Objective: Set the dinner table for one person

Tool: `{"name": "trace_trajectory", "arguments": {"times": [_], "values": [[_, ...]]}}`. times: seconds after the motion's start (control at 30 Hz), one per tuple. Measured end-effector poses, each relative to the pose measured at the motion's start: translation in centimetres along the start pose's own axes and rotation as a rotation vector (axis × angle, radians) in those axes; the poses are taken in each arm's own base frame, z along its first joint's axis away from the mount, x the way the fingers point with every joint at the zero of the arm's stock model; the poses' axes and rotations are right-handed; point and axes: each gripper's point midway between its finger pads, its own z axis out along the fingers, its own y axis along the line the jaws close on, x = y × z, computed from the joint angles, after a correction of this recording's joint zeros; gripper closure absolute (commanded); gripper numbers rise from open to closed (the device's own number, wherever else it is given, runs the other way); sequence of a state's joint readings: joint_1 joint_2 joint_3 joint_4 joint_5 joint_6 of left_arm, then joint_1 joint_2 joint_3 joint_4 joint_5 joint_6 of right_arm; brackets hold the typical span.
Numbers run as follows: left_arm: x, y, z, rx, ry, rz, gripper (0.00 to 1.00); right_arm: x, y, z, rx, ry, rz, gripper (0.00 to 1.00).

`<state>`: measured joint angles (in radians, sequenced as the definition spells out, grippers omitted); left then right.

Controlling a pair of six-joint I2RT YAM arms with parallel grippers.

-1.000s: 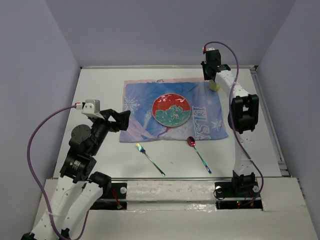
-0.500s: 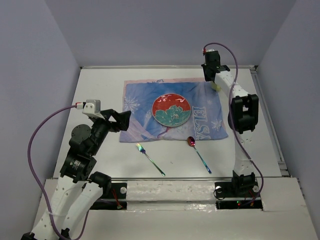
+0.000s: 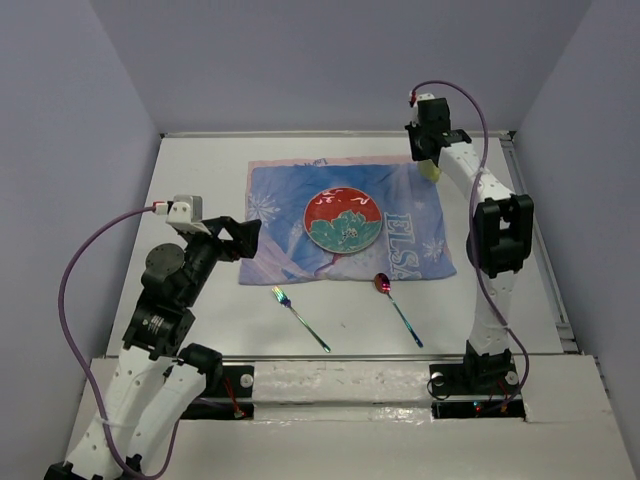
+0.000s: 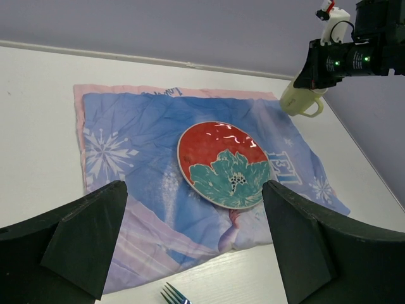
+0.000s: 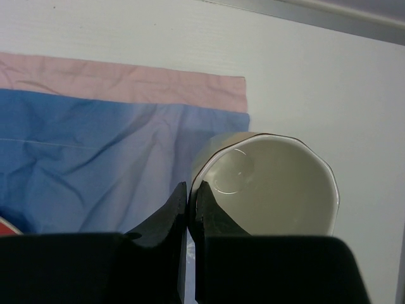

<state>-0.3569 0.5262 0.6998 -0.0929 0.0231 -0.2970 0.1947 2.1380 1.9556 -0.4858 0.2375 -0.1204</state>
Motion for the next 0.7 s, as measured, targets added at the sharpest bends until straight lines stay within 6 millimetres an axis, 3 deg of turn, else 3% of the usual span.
{"name": "trace_trajectory", "arguments": {"times": [0.37,0.7], "values": [[0.0,0.5,0.2,-0.016,0.002,-0.001,0.01,2.7,2.9,2.2,-0.066,0.06,-0.025,1.0],[0.0,0.5,0.3,-0.012,0.003,-0.001,0.01,2.1,3.7,2.3,-0.074,0.047,-0.03,1.0]]}}
